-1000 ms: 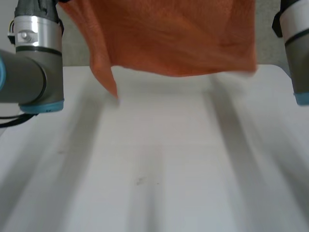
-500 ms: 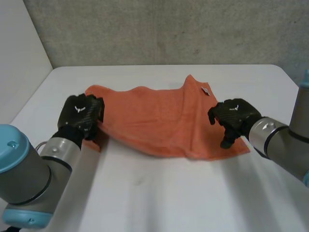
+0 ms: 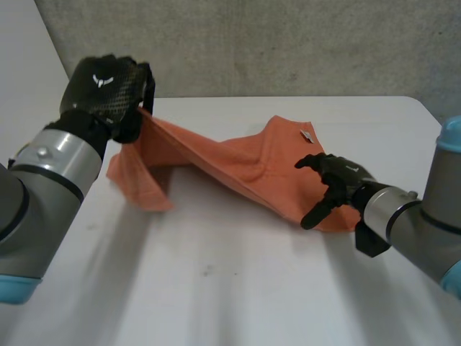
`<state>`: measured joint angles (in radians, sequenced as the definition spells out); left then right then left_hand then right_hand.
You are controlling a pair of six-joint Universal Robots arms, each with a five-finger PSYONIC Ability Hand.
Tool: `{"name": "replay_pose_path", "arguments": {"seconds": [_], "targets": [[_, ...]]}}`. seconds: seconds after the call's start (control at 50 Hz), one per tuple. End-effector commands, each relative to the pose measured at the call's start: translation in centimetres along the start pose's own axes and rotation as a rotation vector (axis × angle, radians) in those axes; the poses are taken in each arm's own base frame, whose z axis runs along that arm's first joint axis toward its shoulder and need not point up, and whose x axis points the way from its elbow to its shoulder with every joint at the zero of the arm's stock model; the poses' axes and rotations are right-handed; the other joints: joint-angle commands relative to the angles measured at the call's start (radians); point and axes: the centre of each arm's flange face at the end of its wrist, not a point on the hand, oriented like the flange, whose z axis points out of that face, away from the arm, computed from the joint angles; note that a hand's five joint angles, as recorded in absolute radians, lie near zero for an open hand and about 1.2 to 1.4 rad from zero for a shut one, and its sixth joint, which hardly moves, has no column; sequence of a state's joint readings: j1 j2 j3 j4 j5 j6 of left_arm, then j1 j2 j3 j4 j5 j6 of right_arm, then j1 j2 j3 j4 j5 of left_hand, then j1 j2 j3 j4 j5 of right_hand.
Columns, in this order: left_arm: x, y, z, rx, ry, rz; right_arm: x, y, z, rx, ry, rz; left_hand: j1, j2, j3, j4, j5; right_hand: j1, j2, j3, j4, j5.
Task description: Fold the laundry
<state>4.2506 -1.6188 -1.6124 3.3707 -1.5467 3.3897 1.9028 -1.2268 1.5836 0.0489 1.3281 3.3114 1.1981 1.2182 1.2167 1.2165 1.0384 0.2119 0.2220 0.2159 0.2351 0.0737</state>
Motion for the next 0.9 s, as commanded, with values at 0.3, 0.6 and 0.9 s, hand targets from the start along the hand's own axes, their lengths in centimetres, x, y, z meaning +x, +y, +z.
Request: {"name": "replay_pose_path", "arguments": {"seconds": [0.3, 0.6, 0.9], "targets": [[0.0, -5.1, -1.5, 0.092, 0.013, -0.015, -2.2, 5.4, 5.1, 0.101, 0.004, 0.043, 0.198, 0.178, 0.18, 0.18, 0.183, 0.354, 0.344, 0.35, 0.33, 0.317], [-3.5, 0.1, -1.3, -0.071, -0.095, 0.004, 7.0, 1.1, 5.0, 0.195, 0.24, -0.086, 0.198, 0.178, 0.18, 0.18, 0.183, 1.184, 1.174, 1.18, 1.161, 1.148], [-3.0, 8.6, -1.7, -0.364, -0.076, -0.02, 3.6, -3.1, -2.0, 0.033, 0.098, -0.643, 0.198, 0.178, 0.18, 0.18, 0.183, 1.184, 1.174, 1.18, 1.161, 1.148]]}}
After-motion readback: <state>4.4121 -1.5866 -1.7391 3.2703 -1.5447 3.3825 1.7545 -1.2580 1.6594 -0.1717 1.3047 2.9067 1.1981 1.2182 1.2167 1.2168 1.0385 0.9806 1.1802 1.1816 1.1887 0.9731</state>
